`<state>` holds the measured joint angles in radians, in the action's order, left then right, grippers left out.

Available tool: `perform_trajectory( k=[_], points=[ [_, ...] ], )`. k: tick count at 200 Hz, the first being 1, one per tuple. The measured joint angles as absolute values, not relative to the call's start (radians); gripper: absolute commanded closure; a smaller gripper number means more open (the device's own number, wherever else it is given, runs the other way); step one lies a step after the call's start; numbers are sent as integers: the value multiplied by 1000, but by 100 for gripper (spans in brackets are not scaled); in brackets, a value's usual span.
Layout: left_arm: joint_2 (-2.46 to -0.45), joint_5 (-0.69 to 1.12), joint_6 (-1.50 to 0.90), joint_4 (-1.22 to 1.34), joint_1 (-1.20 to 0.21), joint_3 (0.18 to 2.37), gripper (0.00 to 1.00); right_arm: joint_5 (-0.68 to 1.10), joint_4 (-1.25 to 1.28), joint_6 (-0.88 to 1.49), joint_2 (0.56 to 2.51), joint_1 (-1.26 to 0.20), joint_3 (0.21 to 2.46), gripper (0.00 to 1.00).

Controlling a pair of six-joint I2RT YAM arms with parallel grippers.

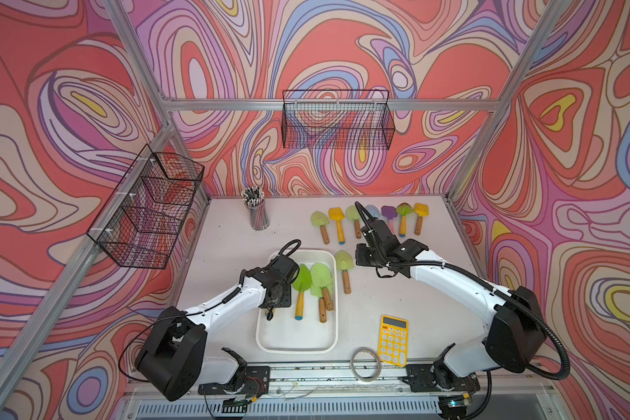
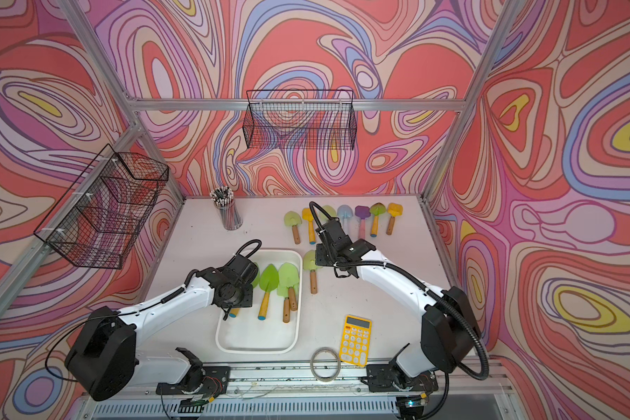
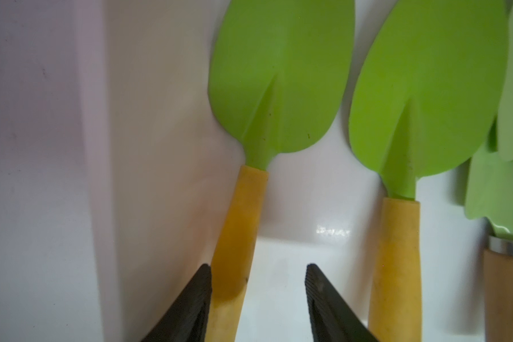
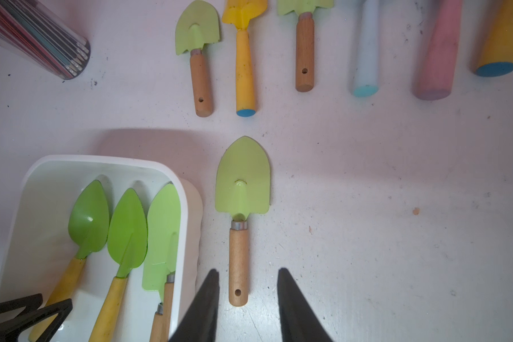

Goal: Take the shovel out of the storage box
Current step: Pick up the shovel from the storage box.

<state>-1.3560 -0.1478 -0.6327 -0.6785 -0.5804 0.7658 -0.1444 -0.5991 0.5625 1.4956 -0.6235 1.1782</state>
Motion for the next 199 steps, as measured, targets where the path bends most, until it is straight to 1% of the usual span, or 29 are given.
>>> perform_trajectory(
  k=[55,68,110,140,167,190,199],
  points=[
    [-1361,-168,-699,-688,-646,719,47,-150,-604,550,1485,-624,1149,67],
    [-1361,-171,-711,-692,-649,714,52,-150,-603,549,1481,-624,1141,67],
    [-1361,-182,-728,-695,-656,712,62,-146,-594,547,1478,-624,1122,69],
    [-1372,-194,-729,-700,-656,714,64,-138,-591,547,1478,-624,1120,70],
    [-1389,-195,-726,-700,-656,714,69,-138,-589,547,1473,-624,1116,70],
    [-1402,-191,-717,-699,-663,715,70,-138,-590,542,1467,-624,1113,74],
    [-1406,-189,-712,-699,-664,715,75,-138,-590,544,1464,-624,1113,75]
  ],
)
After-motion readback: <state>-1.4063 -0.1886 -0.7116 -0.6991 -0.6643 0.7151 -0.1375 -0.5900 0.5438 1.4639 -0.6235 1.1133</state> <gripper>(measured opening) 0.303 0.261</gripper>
